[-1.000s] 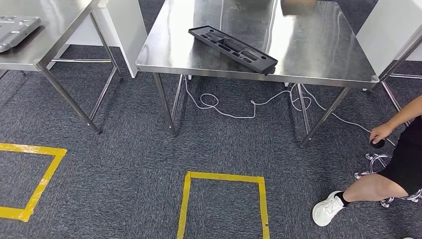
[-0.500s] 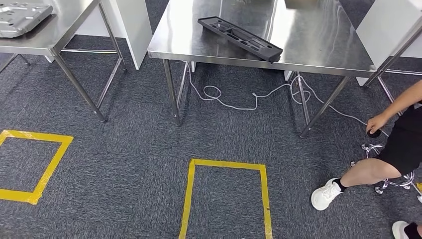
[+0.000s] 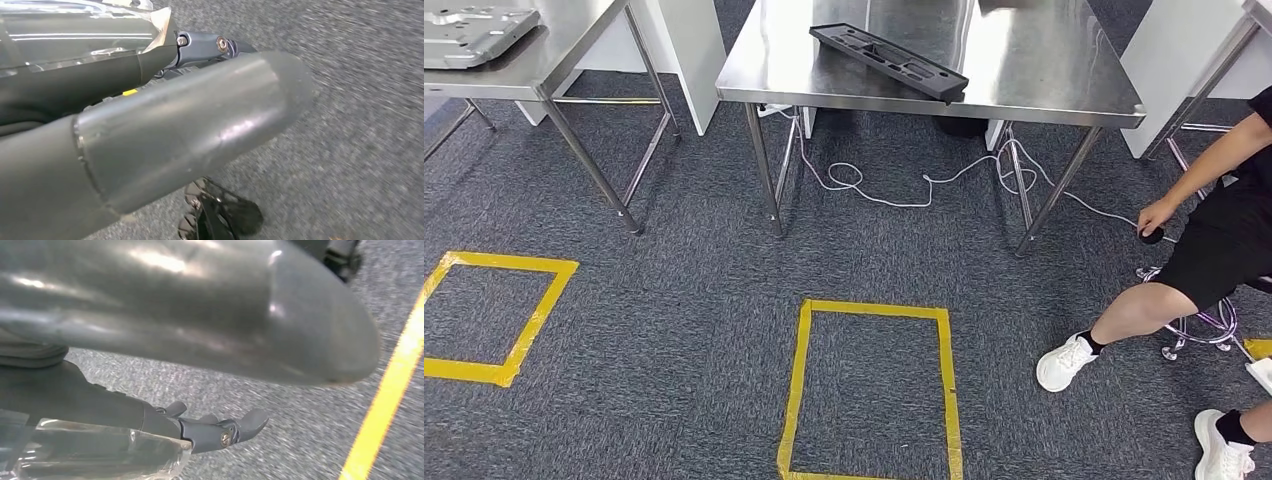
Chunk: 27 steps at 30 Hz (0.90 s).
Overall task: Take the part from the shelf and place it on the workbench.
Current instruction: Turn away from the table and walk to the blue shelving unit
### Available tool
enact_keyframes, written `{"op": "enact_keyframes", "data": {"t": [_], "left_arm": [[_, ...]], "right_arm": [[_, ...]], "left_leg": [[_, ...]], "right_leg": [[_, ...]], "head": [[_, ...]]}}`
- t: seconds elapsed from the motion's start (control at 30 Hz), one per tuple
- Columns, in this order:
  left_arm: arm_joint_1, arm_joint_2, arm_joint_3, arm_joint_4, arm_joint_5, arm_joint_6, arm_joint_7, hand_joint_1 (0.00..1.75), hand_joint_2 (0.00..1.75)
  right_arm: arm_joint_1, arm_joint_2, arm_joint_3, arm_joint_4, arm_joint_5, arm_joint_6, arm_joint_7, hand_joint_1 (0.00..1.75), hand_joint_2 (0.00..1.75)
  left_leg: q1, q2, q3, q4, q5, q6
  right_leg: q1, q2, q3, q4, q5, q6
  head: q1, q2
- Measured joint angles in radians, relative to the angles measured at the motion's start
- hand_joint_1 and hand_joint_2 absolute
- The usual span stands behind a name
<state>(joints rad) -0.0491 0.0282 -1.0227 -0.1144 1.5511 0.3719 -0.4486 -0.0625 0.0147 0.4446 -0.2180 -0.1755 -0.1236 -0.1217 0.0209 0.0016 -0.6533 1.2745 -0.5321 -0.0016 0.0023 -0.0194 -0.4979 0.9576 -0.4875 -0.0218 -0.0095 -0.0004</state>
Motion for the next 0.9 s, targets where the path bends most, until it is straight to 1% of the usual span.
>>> {"op": "enact_keyframes", "data": {"t": [0.03,0.07,0.1,0.13,0.17,0.2,0.23,0.27,0.3,0.33,0.37,0.4,0.43,0.47,0.5,0.53,0.57,0.6,0.63,0.67,0.7,0.73,0.77,0.8,0.83,0.87,0.9], "left_arm": [[-0.001,0.0,0.0,0.0,0.0,0.0,0.0,0.0,0.0],[-0.002,0.0,0.0,0.0,0.0,0.0,0.0,0.0,0.0],[-0.003,0.0,0.0,0.0,0.0,0.0,0.0,0.0,0.0],[-0.004,0.0,0.0,-0.001,0.0,0.0,0.0,0.0,0.0],[-0.004,0.0,0.0,-0.001,0.0,0.0,0.0,0.0,0.0],[-0.004,0.0,0.0,-0.001,0.0,0.0,-0.001,0.0,0.0],[-0.003,0.0,0.0,-0.001,0.0,0.0,-0.001,0.0,0.0],[-0.003,0.0,0.0,-0.001,0.0,0.0,-0.001,0.0,0.0],[-0.003,0.0,0.0,-0.001,-0.001,0.0,-0.002,0.0,0.0],[-0.004,0.0,0.0,-0.001,-0.001,0.001,-0.003,0.0,0.0],[-0.004,0.0,0.0,-0.001,-0.001,0.003,-0.006,0.0,0.0],[-0.004,0.0,0.0,0.0,-0.002,0.005,-0.01,0.0,0.0],[-0.004,0.0,0.0,0.0,-0.003,0.007,-0.016,0.0,0.0],[-0.004,0.0,0.0,0.0,-0.003,0.008,-0.021,0.0,0.0],[-0.003,0.0,0.0,-0.001,-0.004,0.009,-0.025,0.0,0.0],[-0.004,0.0,-0.001,-0.001,-0.006,0.009,-0.029,0.0,0.0],[-0.003,0.0,-0.001,-0.001,-0.008,0.008,-0.031,0.0,0.0],[-0.003,0.0,-0.001,-0.001,-0.01,0.007,-0.032,0.0,0.0],[-0.002,0.0,-0.002,-0.001,-0.012,0.006,-0.032,0.0,0.0],[-0.002,0.0,-0.002,0.0,-0.014,0.006,-0.031,0.0,0.0],[-0.001,0.0,-0.003,0.0,-0.015,0.007,-0.029,0.0,0.0],[-0.001,0.0,-0.005,0.0,-0.016,0.009,-0.028,0.0,0.0],[0.0,0.0,-0.007,0.0,-0.016,0.011,-0.025,0.0,0.0],[0.001,0.0,-0.01,0.001,-0.016,0.014,-0.024,0.0,0.0],[0.001,0.0,-0.012,0.001,-0.017,0.017,-0.023,0.0,0.0],[0.002,0.0,-0.015,0.001,-0.016,0.02,-0.023,0.0,0.0],[0.001,0.0,-0.016,0.001,-0.016,0.024,-0.023,0.0,0.0]], "right_arm": [[0.0,0.0,0.001,0.0,0.0,0.0,0.0,0.0,0.0],[0.0,0.0,0.001,0.0,0.0,0.0,0.0,0.0,0.0],[0.0,0.0,0.002,0.0,0.0,0.0,0.0,0.0,0.0],[-0.001,0.0,0.002,0.0,0.0,0.0,0.0,0.0,0.0],[-0.001,0.0,0.003,0.0,0.0,0.0,0.0,0.0,0.0],[-0.001,0.0,0.003,0.0,0.0,0.0,0.0,0.0,0.0],[-0.001,0.001,0.003,0.001,0.0,0.0,0.0,0.0,0.0],[0.0,0.001,0.003,0.001,0.0,0.0,0.0,0.0,0.0],[0.001,0.001,0.003,0.002,0.0,0.0,0.0,0.0,0.0],[0.001,0.001,0.003,0.002,0.0,0.0,0.0,0.0,0.0],[0.002,0.002,0.004,0.002,0.001,0.0,0.0,0.0,0.0],[0.002,0.002,0.004,0.002,0.003,0.0,0.0,0.0,0.0],[0.002,0.003,0.005,0.002,0.004,0.001,0.0,0.0,0.0],[0.002,0.003,0.006,0.002,0.006,0.001,0.0,0.0,0.0],[0.002,0.003,0.006,0.002,0.008,0.002,-0.001,0.0,0.0],[0.002,0.003,0.007,0.002,0.009,0.002,-0.002,0.0,0.0],[0.001,0.003,0.008,0.002,0.011,0.002,-0.004,0.0,0.0],[0.001,0.004,0.009,0.002,0.011,0.001,-0.006,0.0,0.0],[0.0,0.005,0.01,0.002,0.012,0.0,-0.008,0.0,0.0],[0.0,0.007,0.011,0.002,0.013,-0.002,-0.009,0.0,0.0],[0.001,0.008,0.012,0.002,0.014,-0.004,-0.009,0.0,0.0],[0.002,0.01,0.012,0.003,0.014,-0.006,-0.008,0.0,0.0],[0.005,0.012,0.013,0.004,0.014,-0.008,-0.006,0.0,0.0],[0.007,0.014,0.014,0.005,0.015,-0.01,-0.004,0.0,0.0],[0.009,0.016,0.015,0.006,0.015,-0.013,-0.002,0.0,0.0],[0.011,0.018,0.016,0.006,0.016,-0.016,-0.001,0.0,0.0],[0.012,0.019,0.017,0.006,0.017,-0.018,0.0,0.0,0.0]], "left_leg": [[0.004,0.0,0.048,-0.053,0.021,-0.002],[0.006,-0.001,0.103,-0.126,0.024,-0.003],[0.005,-0.004,0.149,-0.193,0.014,-0.001],[0.002,-0.006,0.177,-0.241,-0.001,0.001],[-0.002,-0.007,0.187,-0.267,-0.011,0.005],[-0.005,-0.007,0.182,-0.274,-0.009,0.014],[-0.006,-0.004,0.172,-0.278,0.0,0.023],[-0.006,-0.001,0.16,-0.281,0.01,0.035],[-0.006,0.002,0.147,-0.285,0.023,0.047],[-0.006,0.004,0.133,-0.286,0.035,0.053],[-0.008,0.006,0.117,-0.286,0.046,0.057],[-0.009,0.007,0.102,-0.286,0.059,0.057],[-0.009,0.008,0.085,-0.285,0.073,0.056],[-0.01,0.01,0.067,-0.285,0.087,0.054],[-0.01,0.011,0.049,-0.285,0.101,0.051],[-0.009,0.011,0.034,-0.284,0.115,0.047],[-0.01,0.011,0.022,-0.282,0.128,0.042],[-0.012,0.011,0.015,-0.28,0.139,0.037],[-0.014,0.011,0.011,-0.28,0.151,0.03],[-0.016,0.011,0.008,-0.281,0.162,0.026],[-0.016,0.012,0.005,-0.282,0.173,0.021],[-0.013,0.012,0.001,-0.282,0.176,0.016],[-0.01,0.011,-0.005,-0.271,0.159,0.011],[-0.007,0.009,-0.015,-0.244,0.122,0.007],[-0.004,0.007,-0.029,-0.197,0.068,0.003],[-0.003,0.005,-0.044,-0.131,0.012,0.0],[-0.002,0.003,-0.058,-0.059,-0.027,-0.003]], "right_leg": [[-0.001,0.0,-0.017,0.012,0.006,0.004],[0.0,0.001,-0.033,0.026,0.011,0.009],[0.001,0.001,-0.046,0.036,0.016,0.016],[0.001,0.001,-0.055,0.044,0.022,0.023],[0.001,0.0,-0.063,0.047,0.03,0.03],[0.0,0.0,-0.07,0.047,0.038,0.039],[-0.001,0.001,-0.076,0.052,0.039,0.044],[-0.002,0.003,-0.088,0.066,0.025,0.045],[-0.003,0.005,-0.104,0.096,-0.006,0.042],[-0.004,0.007,-0.122,0.145,-0.05,0.036],[-0.005,0.009,-0.142,0.207,-0.095,0.031],[-0.006,0.01,-0.155,0.268,-0.126,0.031],[-0.007,0.011,-0.158,0.315,-0.135,0.036],[-0.009,0.012,-0.147,0.336,-0.122,0.047],[-0.011,0.012,-0.12,0.323,-0.095,0.059],[-0.013,0.012,-0.074,0.276,-0.069,0.067],[-0.014,0.012,-0.011,0.2,-0.058,0.07],[-0.012,0.013,0.051,0.109,-0.065,0.067],[-0.009,0.014,0.097,0.036,-0.079,0.061],[-0.005,0.016,0.124,-0.011,-0.092,0.055],[-0.003,0.017,0.125,-0.03,-0.095,0.049],[-0.008,0.016,0.117,-0.026,-0.09,0.042],[-0.013,0.014,0.108,-0.024,-0.08,0.032],[-0.017,0.011,0.099,-0.022,-0.07,0.02],[-0.019,0.008,0.089,-0.022,-0.06,0.009],[-0.015,0.005,0.077,-0.022,-0.051,0.001],[-0.011,0.004,0.065,-0.021,-0.042,-0.005]], "head": [[-0.001,0.0],[-0.001,0.0],[0.0,0.0],[0.0,0.0],[0.0,0.0],[0.002,0.0],[0.001,0.0],[0.003,0.0],[0.004,0.0],[0.006,0.0],[0.009,0.0],[0.01,0.0],[0.012,0.0],[0.012,0.0],[0.012,0.0],[0.013,0.0],[0.014,0.0],[0.014,0.0],[0.014,0.0],[0.014,0.0],[0.013,0.0],[0.011,0.0],[0.01,0.0],[0.007,0.0],[0.005,0.0],[0.004,0.0],[0.003,0.0]]}}
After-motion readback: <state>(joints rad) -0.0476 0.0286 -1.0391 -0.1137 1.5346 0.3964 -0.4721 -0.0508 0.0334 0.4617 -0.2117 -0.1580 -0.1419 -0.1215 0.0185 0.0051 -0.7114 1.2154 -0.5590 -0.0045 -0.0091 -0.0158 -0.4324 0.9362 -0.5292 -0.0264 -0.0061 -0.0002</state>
